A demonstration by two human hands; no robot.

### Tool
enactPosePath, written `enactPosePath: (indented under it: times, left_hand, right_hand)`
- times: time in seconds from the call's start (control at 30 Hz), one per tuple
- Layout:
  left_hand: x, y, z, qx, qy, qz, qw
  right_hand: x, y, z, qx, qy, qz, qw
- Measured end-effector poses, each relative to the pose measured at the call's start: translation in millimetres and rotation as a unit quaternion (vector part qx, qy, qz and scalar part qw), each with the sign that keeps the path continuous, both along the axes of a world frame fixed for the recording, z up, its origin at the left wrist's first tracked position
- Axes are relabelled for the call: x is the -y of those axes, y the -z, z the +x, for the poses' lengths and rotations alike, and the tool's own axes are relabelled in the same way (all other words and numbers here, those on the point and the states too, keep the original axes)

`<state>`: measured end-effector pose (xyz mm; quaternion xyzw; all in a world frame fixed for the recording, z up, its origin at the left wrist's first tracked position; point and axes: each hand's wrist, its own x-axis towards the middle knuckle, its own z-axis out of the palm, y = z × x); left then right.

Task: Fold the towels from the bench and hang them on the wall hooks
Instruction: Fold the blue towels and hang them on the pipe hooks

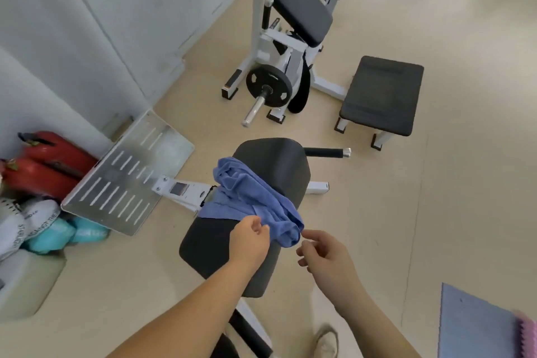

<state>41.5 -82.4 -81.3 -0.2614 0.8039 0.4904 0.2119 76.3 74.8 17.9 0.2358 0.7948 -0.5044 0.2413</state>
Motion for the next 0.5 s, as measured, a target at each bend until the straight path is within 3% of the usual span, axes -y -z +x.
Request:
enactPosePath:
  times: [0.13,0.27,0.5]
  left_hand:
    - [-47,15,-5,0.022,-0.155,0.004,0.988]
    - [-81,29,-14,-0.003,-0.339,-0.056,0.939]
    - [-113,14,-29,0.004,-0.354,-0.149,0.923]
  right_hand:
    - [-42,12,-42,0.001,-0.114,-0.010,0.993]
    - [-104,28,-72,0.041,-0.216,-0.011,0.975]
    - [-197,18,-114,0.032,-0.232,-0.020,0.972]
